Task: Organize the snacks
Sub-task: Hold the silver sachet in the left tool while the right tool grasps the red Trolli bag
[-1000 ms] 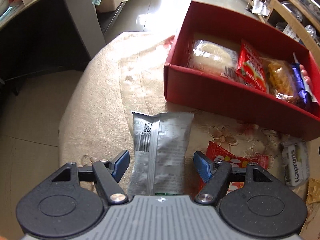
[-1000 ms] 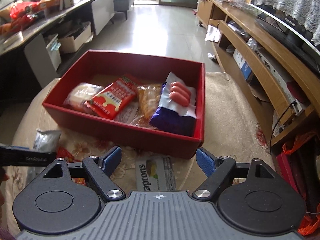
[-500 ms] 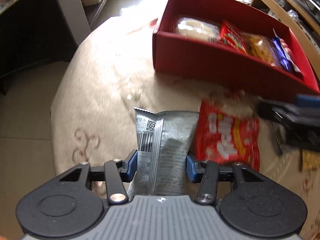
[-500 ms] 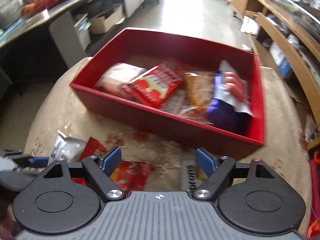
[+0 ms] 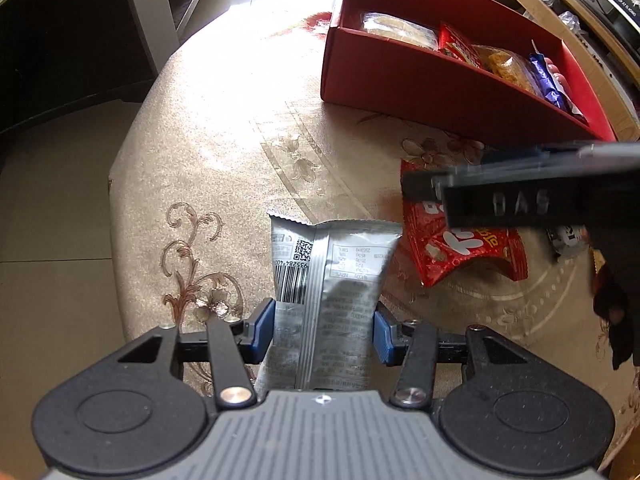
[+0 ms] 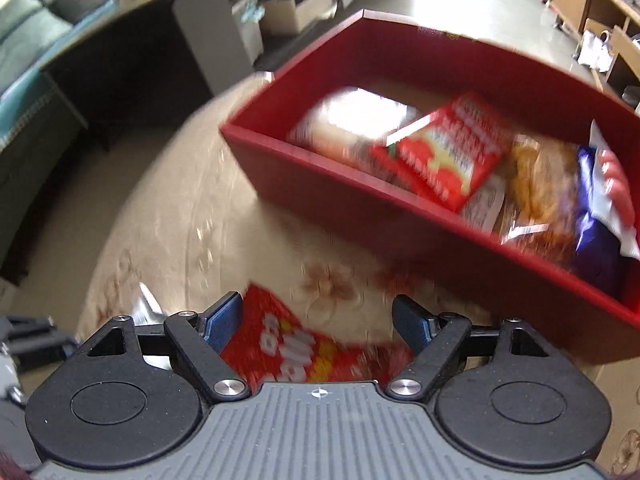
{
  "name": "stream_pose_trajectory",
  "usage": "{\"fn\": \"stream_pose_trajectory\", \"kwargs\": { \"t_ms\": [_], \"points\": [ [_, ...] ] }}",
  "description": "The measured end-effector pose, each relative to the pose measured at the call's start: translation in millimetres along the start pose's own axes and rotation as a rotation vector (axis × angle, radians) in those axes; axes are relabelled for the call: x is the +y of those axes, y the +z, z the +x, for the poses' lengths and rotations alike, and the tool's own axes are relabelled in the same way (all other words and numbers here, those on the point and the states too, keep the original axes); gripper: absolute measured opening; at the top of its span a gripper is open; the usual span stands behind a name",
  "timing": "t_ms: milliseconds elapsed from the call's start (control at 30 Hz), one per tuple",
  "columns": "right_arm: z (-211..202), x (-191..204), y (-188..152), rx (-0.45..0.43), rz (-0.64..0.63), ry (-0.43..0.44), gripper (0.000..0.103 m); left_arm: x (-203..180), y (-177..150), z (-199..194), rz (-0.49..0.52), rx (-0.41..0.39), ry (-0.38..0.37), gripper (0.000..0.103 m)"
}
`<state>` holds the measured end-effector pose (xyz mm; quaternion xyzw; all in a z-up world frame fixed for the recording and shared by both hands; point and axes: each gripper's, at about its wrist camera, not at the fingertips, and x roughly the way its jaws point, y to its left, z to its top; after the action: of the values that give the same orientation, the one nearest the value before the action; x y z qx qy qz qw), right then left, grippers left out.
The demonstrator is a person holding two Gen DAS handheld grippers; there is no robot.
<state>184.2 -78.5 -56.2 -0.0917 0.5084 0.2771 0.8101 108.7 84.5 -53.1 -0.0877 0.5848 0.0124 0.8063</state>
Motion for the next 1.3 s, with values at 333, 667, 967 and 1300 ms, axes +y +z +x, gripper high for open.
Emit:
{"fn": "stream_pose_trajectory", "kwargs": {
  "t_ms": [333,667,967,1300],
  "points": [
    [-33.6,-10.5,-57.3,0.156,0.108,0.156,0.086,6.3,3.3,2.1,-0.001,0.001,-0.012,0.045],
    [-45.2,9.7,-55.8,0.059,0.039,-0.069,0.086,-1.2,-0.6,2.3,0.012,-0.012,0.012,0.046],
    [-22.7,22.4,-55.2,0.057,0.016,-0.201,0.075,-9.5,-11.9,3.7,0.067,-0.059,0.062,0.048],
    [-13.6,16.2,-57.2,0.078,0.045,-0.22,0.077,-11.1,-22.3,3.1,0.095,-0.087,0.062,0.06]
  ]
}}
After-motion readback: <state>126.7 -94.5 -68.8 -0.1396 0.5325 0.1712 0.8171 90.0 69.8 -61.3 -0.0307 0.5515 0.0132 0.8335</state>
